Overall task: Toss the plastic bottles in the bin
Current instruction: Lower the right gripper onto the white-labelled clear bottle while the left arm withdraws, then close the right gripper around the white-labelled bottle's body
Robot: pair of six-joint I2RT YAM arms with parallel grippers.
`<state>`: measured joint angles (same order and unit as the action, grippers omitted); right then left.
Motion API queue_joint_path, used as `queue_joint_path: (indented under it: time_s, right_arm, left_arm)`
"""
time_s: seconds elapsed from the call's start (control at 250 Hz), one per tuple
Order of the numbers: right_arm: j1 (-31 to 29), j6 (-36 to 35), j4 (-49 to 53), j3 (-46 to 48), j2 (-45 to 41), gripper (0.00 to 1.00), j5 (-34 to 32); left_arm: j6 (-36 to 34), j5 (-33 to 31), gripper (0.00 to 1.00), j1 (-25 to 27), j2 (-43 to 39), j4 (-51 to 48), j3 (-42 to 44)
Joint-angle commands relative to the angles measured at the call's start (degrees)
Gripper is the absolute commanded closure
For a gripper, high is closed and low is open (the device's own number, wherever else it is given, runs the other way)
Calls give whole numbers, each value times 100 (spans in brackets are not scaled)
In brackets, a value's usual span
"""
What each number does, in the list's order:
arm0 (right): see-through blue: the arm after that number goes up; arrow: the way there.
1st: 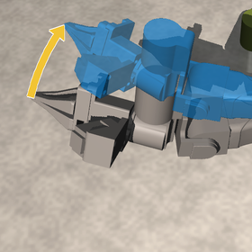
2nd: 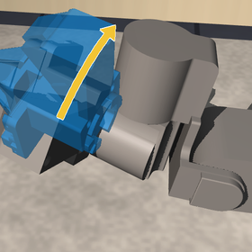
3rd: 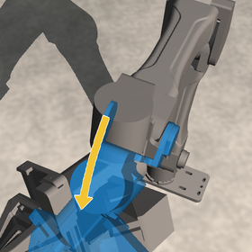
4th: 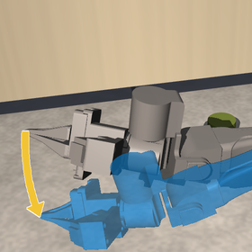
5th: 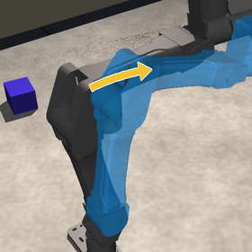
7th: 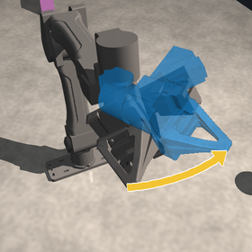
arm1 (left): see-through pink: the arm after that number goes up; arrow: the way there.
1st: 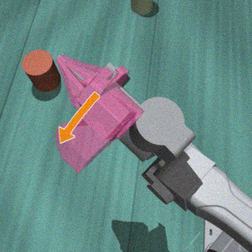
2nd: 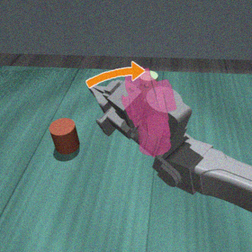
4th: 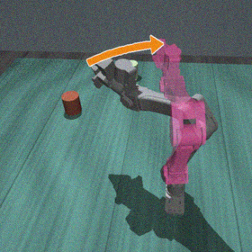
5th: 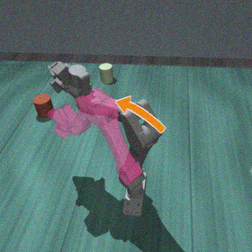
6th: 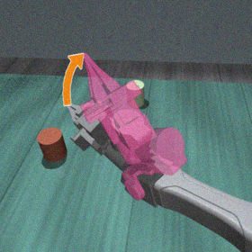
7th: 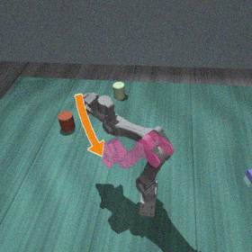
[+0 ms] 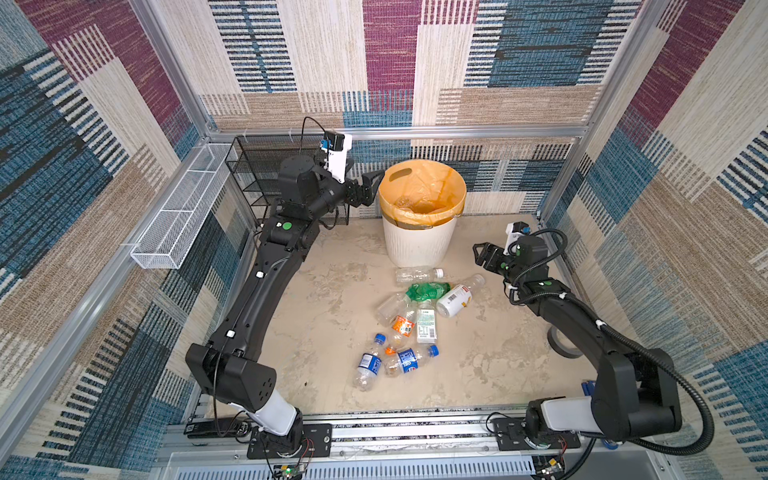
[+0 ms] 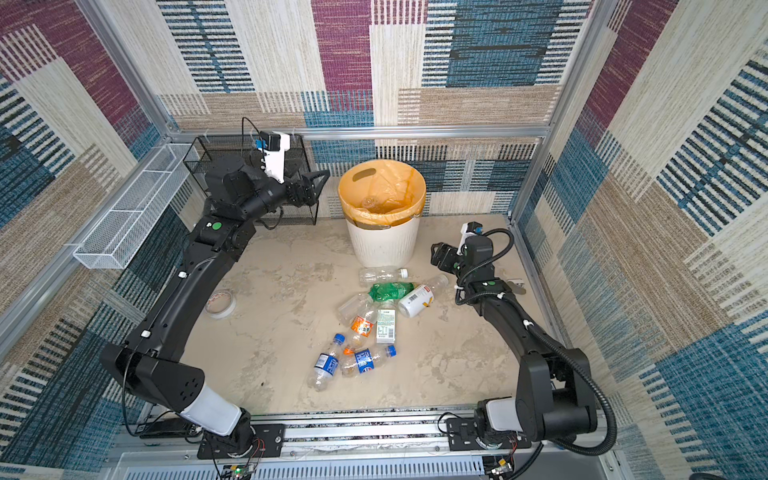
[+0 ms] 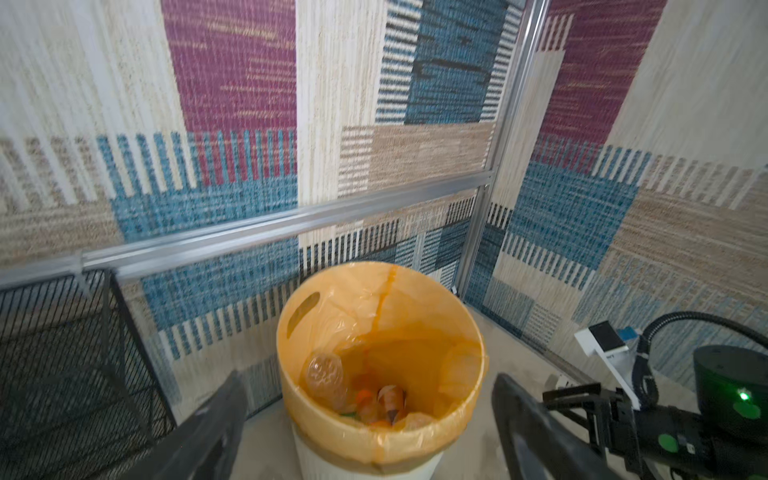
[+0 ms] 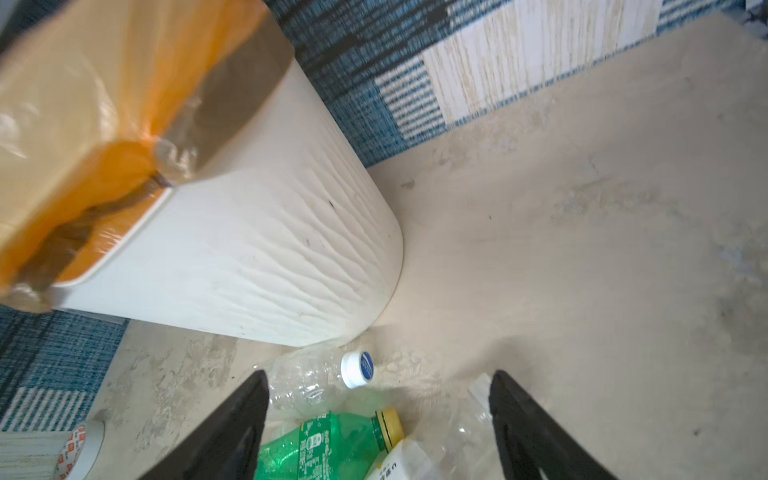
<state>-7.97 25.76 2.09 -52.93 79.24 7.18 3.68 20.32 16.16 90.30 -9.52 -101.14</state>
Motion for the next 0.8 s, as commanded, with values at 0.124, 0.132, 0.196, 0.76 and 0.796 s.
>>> queue_joint_path:
  time_s: [0.124, 0.132, 0.196, 0.76, 0.796]
  right_arm:
    - [-387, 850, 1151, 142, 191, 15, -463]
    - [-396, 887, 1164, 153, 198, 16, -454]
    - [-480, 1070, 1222, 221, 259, 16, -432]
    - [-566, 1980, 987, 288, 881, 15, 24]
    - [-566, 2027, 939, 313, 918, 15, 75]
  left_arm:
    - [-47, -378, 9, -456, -770, -571, 1529]
    - [-46, -370, 9, -474, -800, -574, 1585]
    - [-112, -387, 9, -608, -987, -649, 2002]
    - [-117, -90, 13, -873, -1427, 67, 3715]
    - [-92, -80, 13, -877, -1428, 82, 3747]
